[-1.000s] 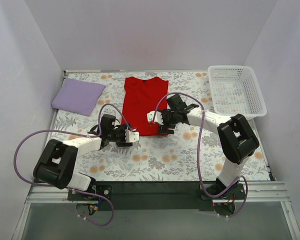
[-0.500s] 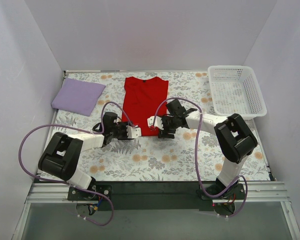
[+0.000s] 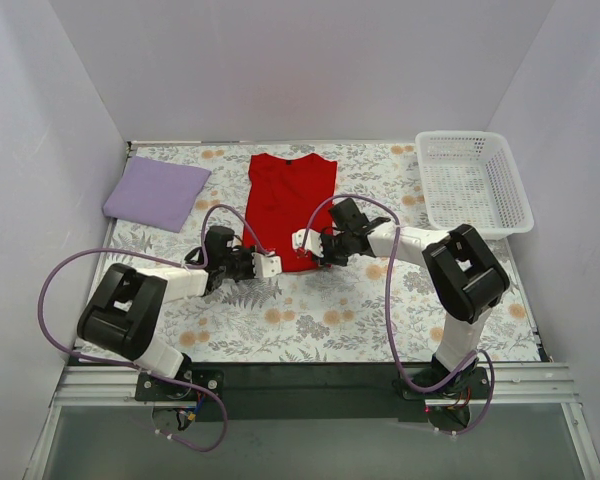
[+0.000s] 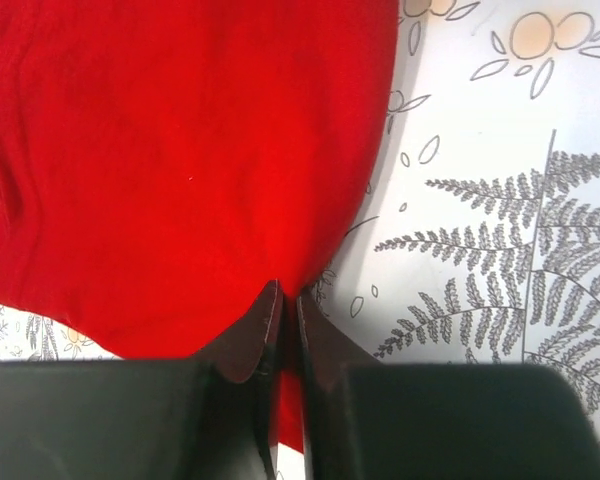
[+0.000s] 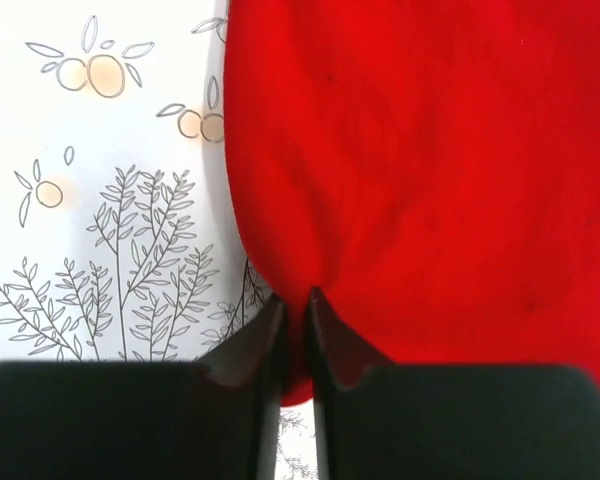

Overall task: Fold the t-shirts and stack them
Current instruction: Fold the tshirt

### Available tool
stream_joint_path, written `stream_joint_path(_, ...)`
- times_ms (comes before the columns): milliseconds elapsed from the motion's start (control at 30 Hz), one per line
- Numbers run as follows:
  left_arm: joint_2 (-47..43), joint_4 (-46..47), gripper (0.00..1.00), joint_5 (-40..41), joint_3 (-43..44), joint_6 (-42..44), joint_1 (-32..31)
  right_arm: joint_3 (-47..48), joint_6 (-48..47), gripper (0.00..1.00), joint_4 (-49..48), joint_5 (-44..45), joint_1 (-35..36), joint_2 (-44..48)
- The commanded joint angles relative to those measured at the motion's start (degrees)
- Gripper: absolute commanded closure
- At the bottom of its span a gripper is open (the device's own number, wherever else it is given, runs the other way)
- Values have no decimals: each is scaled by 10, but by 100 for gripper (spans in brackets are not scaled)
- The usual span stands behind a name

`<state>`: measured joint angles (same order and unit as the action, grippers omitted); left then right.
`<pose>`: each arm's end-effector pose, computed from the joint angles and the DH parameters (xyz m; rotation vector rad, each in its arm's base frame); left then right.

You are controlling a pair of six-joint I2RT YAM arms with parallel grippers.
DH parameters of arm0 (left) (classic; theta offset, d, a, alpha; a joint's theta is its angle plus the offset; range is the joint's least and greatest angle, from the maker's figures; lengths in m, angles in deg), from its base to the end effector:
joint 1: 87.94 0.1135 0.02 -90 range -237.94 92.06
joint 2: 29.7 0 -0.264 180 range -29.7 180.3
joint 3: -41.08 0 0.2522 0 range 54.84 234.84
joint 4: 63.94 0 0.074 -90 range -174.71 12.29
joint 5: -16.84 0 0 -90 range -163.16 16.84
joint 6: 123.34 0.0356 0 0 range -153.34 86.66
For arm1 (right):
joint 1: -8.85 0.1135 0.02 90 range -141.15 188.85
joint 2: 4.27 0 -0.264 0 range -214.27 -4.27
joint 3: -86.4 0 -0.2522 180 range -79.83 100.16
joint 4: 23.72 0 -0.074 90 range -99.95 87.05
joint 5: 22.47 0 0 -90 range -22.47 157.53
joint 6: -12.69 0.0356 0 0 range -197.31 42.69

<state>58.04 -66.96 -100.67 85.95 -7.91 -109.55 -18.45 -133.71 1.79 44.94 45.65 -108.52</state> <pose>0.2430 -0.1140 0.1299 1.1308 2.0246 -0.5334 0.2859 0.2309 0.1596 -1.8865 1.5692 0.3490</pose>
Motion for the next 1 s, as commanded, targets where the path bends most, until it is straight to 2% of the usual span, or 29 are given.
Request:
stream_joint_path(0,-20,-25,100,-39,-18,-6,2,-7,9,86,14,-11,2,-12)
stream_joint_path(67,-48,-34,100,-63,-30,-6,-2,-21,5,93,29,-31,5,2)
stream_joint_path(233,-117,-104,100,-82,-48,-15,-44,-36,-27,99,107,-83,9,55)
stream_joint_path(400,-224,-190,100,-88,-91,-72,-129,-96,-62,99,200,-130,19,147)
stream_joint_path(600,-349,-253,100,-97,-128,-144,-196,-193,-72,99,234,-134,64,279)
stream_joint_path(733,-369,-275,100,-101,-127,-154,-207,-192,-61,99,238,-126,67,307)
stream_joint_path(833,-355,-270,100,-88,-111,-149,-208,-154,-57,99,247,-104,67,287)
stream_joint_path(967,-295,-252,100,-51,-56,-129,-206,-96,-65,99,271,-77,66,233)
